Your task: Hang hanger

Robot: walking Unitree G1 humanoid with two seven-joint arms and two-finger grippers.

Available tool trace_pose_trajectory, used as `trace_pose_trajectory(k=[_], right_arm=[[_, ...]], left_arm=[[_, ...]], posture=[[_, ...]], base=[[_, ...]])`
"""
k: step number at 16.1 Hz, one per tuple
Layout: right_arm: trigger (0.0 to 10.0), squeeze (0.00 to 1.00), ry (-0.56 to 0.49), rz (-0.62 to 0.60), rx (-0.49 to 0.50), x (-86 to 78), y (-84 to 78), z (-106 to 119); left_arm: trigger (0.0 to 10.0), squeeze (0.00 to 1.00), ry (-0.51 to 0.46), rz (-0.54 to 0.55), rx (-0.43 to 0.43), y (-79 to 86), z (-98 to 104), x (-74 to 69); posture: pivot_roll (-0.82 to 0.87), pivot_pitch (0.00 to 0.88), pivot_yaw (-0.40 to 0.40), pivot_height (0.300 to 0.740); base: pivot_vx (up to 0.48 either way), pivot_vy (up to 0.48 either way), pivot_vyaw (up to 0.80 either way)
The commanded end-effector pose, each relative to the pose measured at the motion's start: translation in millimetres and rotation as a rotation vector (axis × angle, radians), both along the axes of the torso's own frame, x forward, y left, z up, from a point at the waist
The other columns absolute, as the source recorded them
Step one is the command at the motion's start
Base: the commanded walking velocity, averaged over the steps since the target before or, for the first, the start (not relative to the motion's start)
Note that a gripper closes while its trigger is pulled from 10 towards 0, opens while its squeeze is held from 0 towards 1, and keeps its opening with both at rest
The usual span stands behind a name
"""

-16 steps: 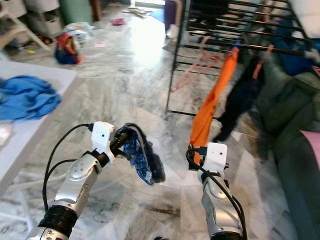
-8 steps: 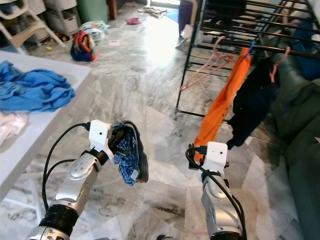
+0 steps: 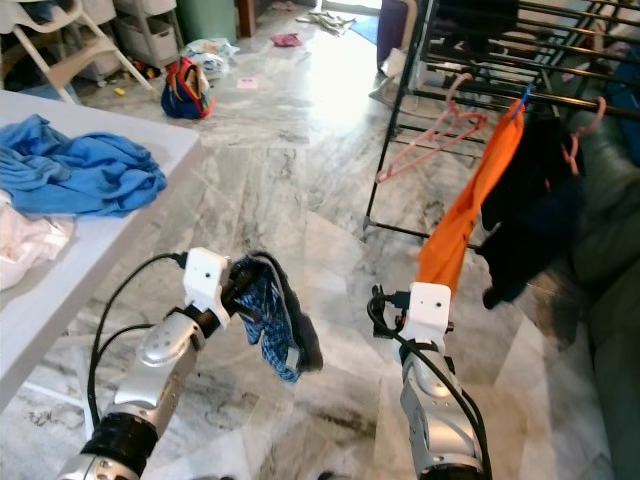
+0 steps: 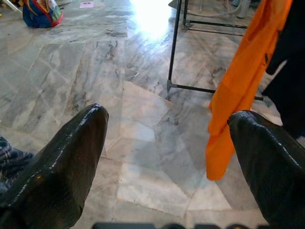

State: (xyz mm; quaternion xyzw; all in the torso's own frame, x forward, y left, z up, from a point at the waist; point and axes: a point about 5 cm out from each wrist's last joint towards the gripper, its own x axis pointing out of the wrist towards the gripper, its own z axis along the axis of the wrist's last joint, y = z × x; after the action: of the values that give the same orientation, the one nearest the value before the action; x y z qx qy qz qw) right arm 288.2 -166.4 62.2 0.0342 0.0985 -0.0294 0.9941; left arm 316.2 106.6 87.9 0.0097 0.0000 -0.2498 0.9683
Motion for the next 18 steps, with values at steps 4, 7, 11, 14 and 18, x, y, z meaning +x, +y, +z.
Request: trace_pose_trajectory(k=[4,7,11,14,18], right_arm=[[10.0,0.00,-0.040,-0.008,-0.023,2.8,-7.6,9.8],[10.0,0.00,-0.046,-0.005,-0.030,4.5,-9.0,11.9],[10.0,0.00,-0.049,-0.008,-0.037,5.3,-10.3,12.9],[10.0,0.00,-0.052,-0.024,-0.045,6.6,-12.3,13.5],[10.0,0.00,-0.055,-0.029,-0.048,6.8,-13.0,14.6]], left_arm=[[10.0,0.00,0.003,-0.016,-0.012,-8.2,-4.1,-2.7],[10.0,0.00,0.007,-0.021,-0.023,-12.7,-5.4,-2.5],[10.0,0.00,0.010,-0.027,-0.027,-16.3,-5.8,-1.5],[10.0,0.00,0.012,-0.035,-0.027,-19.0,-6.8,-0.2],[10.0,0.00,0.011,-0.042,-0.026,-21.5,-6.5,1.0]], posture=[[-0.01,0.132,-0.071,0.740],[-0.02,0.123,-0.078,0.740],[-0.02,0.116,-0.078,0.740],[-0.03,0.108,-0.076,0.740],[-0.03,0.104,-0.076,0.740]], base=[[0.349,0.000,0.00],[0.387,0.000,0.00],[0.388,0.000,0.00],[0.382,0.000,0.00],[0.365,0.198,-0.46]])
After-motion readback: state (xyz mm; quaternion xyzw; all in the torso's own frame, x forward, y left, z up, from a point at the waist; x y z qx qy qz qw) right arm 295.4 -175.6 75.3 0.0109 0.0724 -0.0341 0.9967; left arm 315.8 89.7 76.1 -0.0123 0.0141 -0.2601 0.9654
